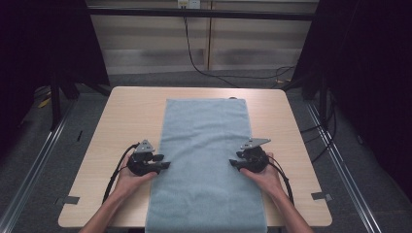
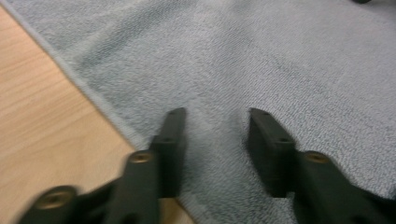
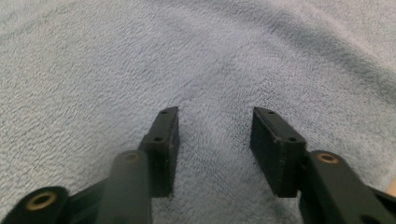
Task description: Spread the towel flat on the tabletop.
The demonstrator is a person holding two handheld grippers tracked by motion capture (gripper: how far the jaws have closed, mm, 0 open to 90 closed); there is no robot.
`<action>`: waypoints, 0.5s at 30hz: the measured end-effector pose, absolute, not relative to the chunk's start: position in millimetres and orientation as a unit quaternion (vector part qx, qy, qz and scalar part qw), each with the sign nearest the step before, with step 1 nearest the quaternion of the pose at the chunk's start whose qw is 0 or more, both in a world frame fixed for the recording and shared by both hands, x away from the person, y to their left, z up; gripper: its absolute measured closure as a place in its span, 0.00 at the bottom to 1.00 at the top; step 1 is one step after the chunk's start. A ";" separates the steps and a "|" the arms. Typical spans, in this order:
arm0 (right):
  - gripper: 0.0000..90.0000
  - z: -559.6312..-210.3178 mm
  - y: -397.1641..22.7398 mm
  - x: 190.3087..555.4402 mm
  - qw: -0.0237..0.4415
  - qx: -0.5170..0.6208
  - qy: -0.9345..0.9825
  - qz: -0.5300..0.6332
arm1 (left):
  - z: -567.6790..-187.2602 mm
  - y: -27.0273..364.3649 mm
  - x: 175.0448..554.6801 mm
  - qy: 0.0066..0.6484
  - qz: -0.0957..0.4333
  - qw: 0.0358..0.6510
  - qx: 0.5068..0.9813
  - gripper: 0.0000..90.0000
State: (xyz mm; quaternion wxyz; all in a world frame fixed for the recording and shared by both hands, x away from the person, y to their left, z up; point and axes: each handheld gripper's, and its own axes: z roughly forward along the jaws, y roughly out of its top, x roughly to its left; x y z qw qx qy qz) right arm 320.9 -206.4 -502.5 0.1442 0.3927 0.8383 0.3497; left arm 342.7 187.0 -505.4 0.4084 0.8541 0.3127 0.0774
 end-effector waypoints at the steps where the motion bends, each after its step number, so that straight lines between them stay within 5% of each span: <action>1: 0.75 -501.9 -206.3 318.5 0.139 0.386 0.841 0.353 | -505.1 188.7 341.5 0.308 0.071 0.406 0.857 0.75; 5: 0.91 -501.2 -208.7 307.3 0.122 0.379 0.844 0.360 | -505.2 194.4 333.0 0.297 0.052 0.411 0.861 0.89; 15: 0.92 -500.5 -209.2 266.2 0.089 0.366 0.847 0.375 | -503.9 203.0 289.3 0.275 0.021 0.414 0.867 0.92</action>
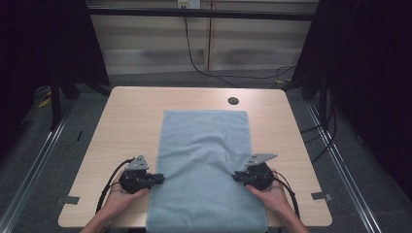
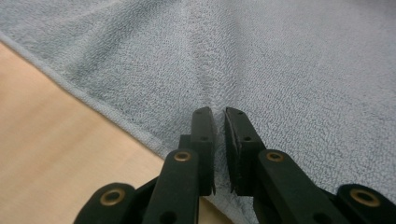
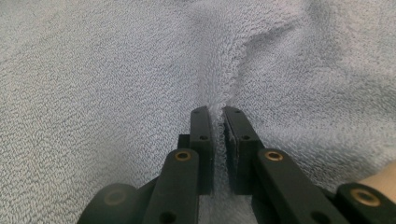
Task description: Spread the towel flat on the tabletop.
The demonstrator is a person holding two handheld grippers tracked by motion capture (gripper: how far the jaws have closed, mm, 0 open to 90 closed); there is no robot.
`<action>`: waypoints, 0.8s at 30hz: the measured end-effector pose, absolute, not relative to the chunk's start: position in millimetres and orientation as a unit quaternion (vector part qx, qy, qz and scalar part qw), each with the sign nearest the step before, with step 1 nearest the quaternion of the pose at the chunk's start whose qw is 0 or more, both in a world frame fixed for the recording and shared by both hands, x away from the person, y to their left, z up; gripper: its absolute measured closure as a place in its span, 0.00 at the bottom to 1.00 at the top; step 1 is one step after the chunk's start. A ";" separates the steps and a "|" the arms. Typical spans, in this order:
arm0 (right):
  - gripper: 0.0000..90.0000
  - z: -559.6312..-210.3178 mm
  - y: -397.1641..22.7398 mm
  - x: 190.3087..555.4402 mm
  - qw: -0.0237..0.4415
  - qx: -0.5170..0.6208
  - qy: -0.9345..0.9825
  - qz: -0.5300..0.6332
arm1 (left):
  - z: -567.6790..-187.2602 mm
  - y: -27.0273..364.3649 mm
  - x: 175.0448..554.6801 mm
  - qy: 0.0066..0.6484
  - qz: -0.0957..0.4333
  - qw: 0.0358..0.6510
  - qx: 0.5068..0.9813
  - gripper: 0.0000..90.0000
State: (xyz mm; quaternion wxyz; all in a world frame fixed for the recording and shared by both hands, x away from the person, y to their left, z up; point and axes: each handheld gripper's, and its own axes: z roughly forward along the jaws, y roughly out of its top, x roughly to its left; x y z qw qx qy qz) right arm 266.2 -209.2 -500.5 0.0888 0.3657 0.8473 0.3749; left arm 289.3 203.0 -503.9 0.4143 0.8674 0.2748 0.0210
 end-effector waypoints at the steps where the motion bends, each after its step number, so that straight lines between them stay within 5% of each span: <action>1: 0.92 -500.1 -209.5 261.6 0.089 0.365 0.848 0.373 | -503.7 203.2 286.7 0.276 0.014 0.414 0.867 0.92; 4: 0.93 -500.3 -210.8 252.1 0.085 0.362 0.848 0.377 | -497.1 195.6 276.0 0.243 0.035 0.418 0.875 0.88; 13: 0.94 -500.8 -212.0 249.1 0.079 0.362 0.847 0.381 | -497.8 188.0 326.2 0.310 0.042 0.426 0.849 0.68; 18: 0.94 -499.2 -208.5 239.4 0.079 0.358 0.852 0.375 | -503.7 188.8 314.7 0.279 0.057 0.405 0.869 0.90; 24: 0.94 -497.8 -206.9 216.9 0.064 0.348 0.857 0.375 | -504.4 197.2 287.8 0.271 0.024 0.415 0.868 0.95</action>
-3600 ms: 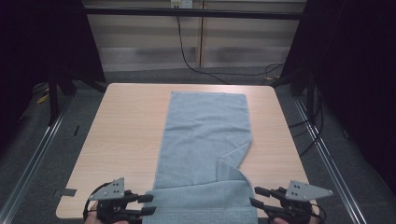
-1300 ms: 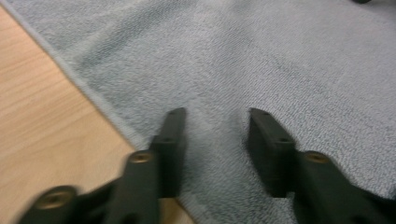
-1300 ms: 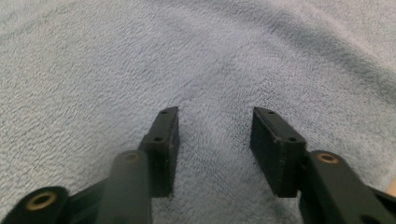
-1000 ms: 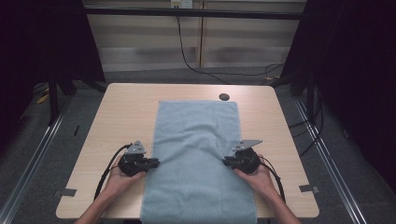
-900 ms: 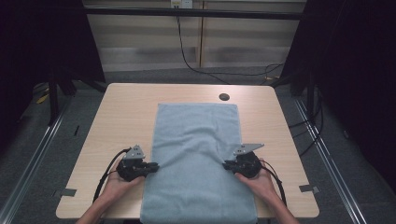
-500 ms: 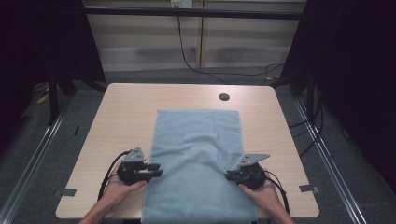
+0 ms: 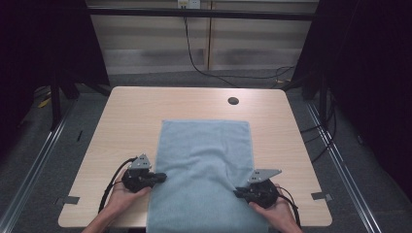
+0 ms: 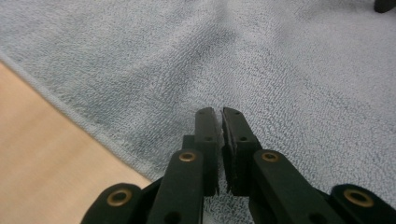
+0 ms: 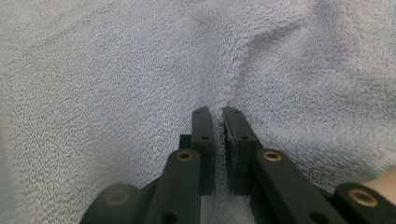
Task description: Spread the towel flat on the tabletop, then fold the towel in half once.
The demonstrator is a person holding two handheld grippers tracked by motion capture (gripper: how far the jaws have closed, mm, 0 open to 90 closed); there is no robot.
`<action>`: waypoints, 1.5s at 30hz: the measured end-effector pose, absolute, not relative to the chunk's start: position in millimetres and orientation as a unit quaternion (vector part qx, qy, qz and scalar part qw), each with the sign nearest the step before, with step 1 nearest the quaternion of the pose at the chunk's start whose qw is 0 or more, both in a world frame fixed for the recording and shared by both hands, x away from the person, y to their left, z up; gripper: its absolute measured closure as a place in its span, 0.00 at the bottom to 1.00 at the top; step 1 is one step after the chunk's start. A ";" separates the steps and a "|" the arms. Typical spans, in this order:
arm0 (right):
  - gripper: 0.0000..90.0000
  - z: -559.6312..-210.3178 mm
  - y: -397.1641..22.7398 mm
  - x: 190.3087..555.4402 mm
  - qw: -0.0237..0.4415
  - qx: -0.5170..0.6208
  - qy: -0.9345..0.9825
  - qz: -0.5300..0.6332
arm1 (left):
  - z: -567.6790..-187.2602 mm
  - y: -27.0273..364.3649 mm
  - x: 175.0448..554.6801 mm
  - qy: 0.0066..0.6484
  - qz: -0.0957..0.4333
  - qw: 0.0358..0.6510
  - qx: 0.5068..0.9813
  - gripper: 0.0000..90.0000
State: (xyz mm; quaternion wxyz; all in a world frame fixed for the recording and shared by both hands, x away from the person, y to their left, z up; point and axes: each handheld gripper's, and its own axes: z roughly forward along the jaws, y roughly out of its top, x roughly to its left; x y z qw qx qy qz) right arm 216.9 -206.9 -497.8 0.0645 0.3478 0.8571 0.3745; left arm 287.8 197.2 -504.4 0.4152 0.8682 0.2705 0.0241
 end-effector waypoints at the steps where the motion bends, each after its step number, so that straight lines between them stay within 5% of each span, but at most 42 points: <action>1: 0.94 -497.2 -206.1 212.5 0.059 0.345 0.859 0.374 | -504.2 198.2 283.0 0.266 0.018 0.415 0.870 0.95; 5: 0.93 -496.2 -203.0 197.5 0.051 0.333 0.865 0.373 | -502.8 203.6 264.3 0.261 0.006 0.414 0.872 0.94; 10: 0.78 -490.9 -204.7 202.1 0.052 0.338 0.856 0.387 | -497.0 204.7 266.3 0.267 0.002 0.427 0.864 0.83; 25: 0.61 -484.1 -214.1 301.8 0.113 0.389 0.824 0.396 | -494.3 190.7 340.0 0.336 0.048 0.433 0.835 0.66; 31: 0.68 -497.4 -205.5 321.2 0.120 0.398 0.830 0.373 | -503.3 188.0 339.9 0.320 0.047 0.409 0.853 0.75; 45: 0.67 -495.9 -206.1 245.8 0.072 0.363 0.856 0.362 | -501.7 200.2 277.3 0.272 0.020 0.411 0.870 0.76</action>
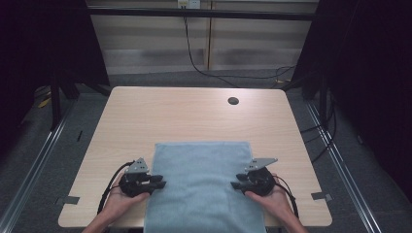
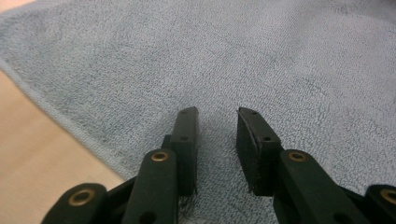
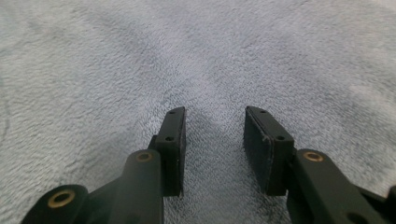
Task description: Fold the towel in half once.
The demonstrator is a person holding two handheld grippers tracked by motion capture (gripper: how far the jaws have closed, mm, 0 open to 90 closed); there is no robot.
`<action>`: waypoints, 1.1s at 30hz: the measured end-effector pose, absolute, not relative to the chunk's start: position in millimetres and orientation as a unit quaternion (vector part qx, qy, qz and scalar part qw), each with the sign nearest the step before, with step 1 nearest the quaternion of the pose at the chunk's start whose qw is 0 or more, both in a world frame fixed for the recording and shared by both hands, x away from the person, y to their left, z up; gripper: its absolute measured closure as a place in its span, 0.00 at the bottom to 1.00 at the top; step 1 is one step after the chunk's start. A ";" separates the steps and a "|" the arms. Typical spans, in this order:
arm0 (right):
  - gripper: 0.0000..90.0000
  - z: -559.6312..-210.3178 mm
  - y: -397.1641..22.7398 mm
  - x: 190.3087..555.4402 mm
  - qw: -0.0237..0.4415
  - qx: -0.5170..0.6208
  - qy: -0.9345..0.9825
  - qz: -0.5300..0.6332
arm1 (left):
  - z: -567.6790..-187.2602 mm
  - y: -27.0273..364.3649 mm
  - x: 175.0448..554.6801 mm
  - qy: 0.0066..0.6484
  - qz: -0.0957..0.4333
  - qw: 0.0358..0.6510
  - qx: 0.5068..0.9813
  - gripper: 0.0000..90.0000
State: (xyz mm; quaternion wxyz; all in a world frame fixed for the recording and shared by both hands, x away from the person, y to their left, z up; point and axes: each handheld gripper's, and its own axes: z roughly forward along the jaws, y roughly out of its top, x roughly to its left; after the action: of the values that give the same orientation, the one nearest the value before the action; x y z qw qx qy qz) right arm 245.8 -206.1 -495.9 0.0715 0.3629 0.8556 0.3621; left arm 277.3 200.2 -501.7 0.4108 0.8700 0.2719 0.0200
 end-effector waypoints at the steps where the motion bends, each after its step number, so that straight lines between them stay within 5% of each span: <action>1: 0.67 -494.9 -205.6 240.0 0.064 0.361 0.857 0.361 | -502.4 200.8 274.3 0.267 0.019 0.414 0.870 0.75; 6: 0.63 -487.9 -220.9 243.3 0.064 0.371 0.843 0.384 | -504.4 203.9 277.0 0.265 0.001 0.426 0.865 0.75; 14: 0.54 -487.5 -247.7 321.6 0.114 0.434 0.806 0.386 | -504.3 202.2 279.1 0.268 -0.003 0.426 0.864 0.74; 20: 0.49 -503.8 -244.5 342.5 0.149 0.442 0.811 0.352 | -504.2 202.6 282.3 0.273 -0.015 0.427 0.862 0.73; 23: 0.55 -504.6 -240.2 341.5 0.162 0.434 0.816 0.346 | -497.8 196.9 289.2 0.300 0.004 0.414 0.859 0.66; 25: 0.73 -503.6 -239.4 340.1 0.154 0.431 0.818 0.349 | -490.4 194.2 299.2 0.302 0.021 0.420 0.855 0.62; 28: 0.86 -503.5 -237.2 337.6 0.150 0.424 0.820 0.354 | -484.0 189.3 328.1 0.322 0.037 0.429 0.843 0.58; 33: 0.94 -503.2 -234.0 335.9 0.149 0.419 0.823 0.353 | -486.0 184.4 347.5 0.339 0.059 0.424 0.837 0.60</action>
State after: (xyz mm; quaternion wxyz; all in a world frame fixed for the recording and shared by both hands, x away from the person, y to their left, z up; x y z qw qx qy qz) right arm 335.9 -234.0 -503.2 0.1486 0.4193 0.8232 0.3528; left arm 347.5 184.4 -486.0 0.4243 0.8374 0.3393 0.0592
